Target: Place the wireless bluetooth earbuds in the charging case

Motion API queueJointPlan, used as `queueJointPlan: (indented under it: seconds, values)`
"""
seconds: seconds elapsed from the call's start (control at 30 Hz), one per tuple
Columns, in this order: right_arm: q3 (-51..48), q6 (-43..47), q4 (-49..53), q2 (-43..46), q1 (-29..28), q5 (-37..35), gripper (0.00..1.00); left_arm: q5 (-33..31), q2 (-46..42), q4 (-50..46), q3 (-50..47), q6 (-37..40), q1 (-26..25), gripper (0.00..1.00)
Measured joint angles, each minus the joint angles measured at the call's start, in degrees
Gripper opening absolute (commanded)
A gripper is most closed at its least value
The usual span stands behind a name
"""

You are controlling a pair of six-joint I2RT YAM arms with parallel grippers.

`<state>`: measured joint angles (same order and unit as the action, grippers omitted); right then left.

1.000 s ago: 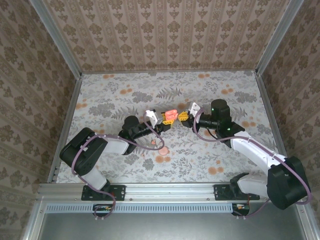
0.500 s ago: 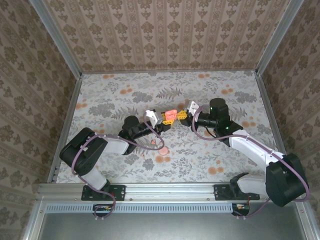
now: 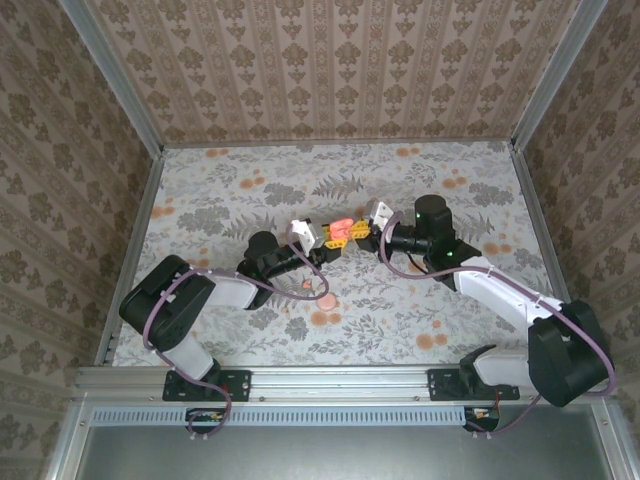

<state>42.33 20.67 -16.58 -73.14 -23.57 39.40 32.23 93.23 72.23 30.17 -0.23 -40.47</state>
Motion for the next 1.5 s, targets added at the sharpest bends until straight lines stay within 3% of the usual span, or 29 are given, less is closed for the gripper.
queueJointPlan:
  seconds: [0.4, 0.73, 1.17, 1.5]
  values:
    - [0.85, -0.37, -0.04, -0.17, -0.37, 1.33, 0.2, -0.5, -0.37, 0.07, 0.0, 0.02, 0.0, 0.18]
    - [-0.85, -1.46, -1.49, 6.6, 1.46, 0.81, 0.25, 0.17, -0.42, 0.07, 0.0, 0.02, -0.02, 0.18]
    - [-0.9, -1.42, 1.53, 5.44, 1.99, -0.44, 0.35, 0.48, -1.01, 0.24, 0.0, 0.0, 0.0, 0.18]
    - [0.15, -2.99, 8.26, 5.16, 1.31, -0.87, 0.36, -4.68, -1.07, 0.15, -0.94, -2.82, 0.37, 0.17]
